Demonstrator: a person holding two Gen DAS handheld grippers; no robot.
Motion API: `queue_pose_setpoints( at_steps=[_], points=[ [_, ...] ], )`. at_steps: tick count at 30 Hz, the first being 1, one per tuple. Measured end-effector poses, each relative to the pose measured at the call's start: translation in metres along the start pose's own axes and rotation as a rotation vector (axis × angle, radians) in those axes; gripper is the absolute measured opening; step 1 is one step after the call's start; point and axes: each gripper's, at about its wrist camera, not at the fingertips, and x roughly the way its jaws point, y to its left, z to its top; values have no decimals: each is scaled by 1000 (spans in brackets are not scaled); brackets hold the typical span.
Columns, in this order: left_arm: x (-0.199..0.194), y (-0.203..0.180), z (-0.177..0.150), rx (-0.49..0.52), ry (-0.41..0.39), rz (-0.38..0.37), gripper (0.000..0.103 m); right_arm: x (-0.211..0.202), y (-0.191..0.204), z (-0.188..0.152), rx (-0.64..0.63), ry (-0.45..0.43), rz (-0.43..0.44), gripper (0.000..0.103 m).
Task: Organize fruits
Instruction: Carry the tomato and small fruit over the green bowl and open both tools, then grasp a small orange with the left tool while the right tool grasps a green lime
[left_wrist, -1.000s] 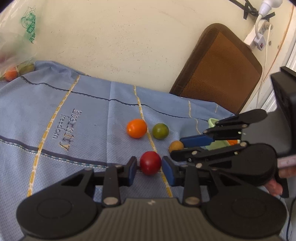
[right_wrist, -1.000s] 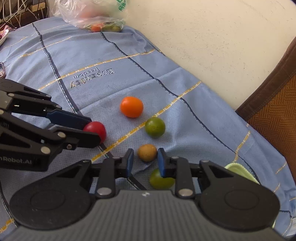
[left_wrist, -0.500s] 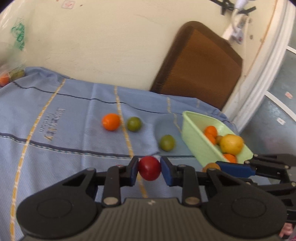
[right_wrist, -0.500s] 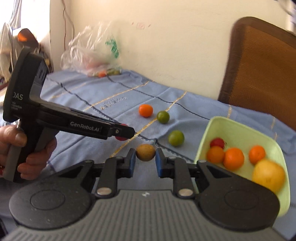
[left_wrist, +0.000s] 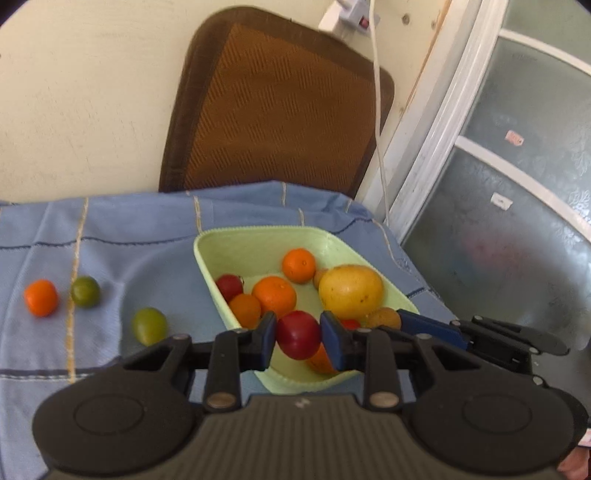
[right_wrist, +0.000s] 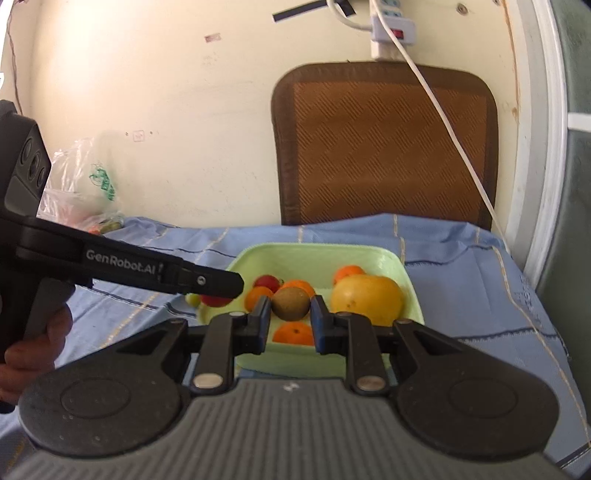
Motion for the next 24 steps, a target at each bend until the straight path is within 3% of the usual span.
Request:
queue_pose_setpoints(
  at_steps=[5,7,10,13,16,18,20,24],
  points=[
    [9,-4,-5,24,16,15,28,8,-5,-5,18,3,0,27],
    [7,-4,-5,24,19,11,30,3,-4,-8,13,5,-14,34],
    [-10,4,0,7,-14,9,30,-2,-3,-7,17,-1,-20,34],
    [-44,33,9,-41,-101,52,30,-8,0,2,7,-25,-6,34],
    [-72,77,16,-111,-154,154,30,-9,10,16,-29,-38,34,34],
    [-81,105,21,-152,-153,221,30,-2,24,28,-65,-31,86,34],
    [-81,125,23,-169,-137,236,30,10,44,39,-133,-3,143,34],
    [-66,148,21,-174,-108,275,31,54,82,50,-270,124,221,34]
  ],
)
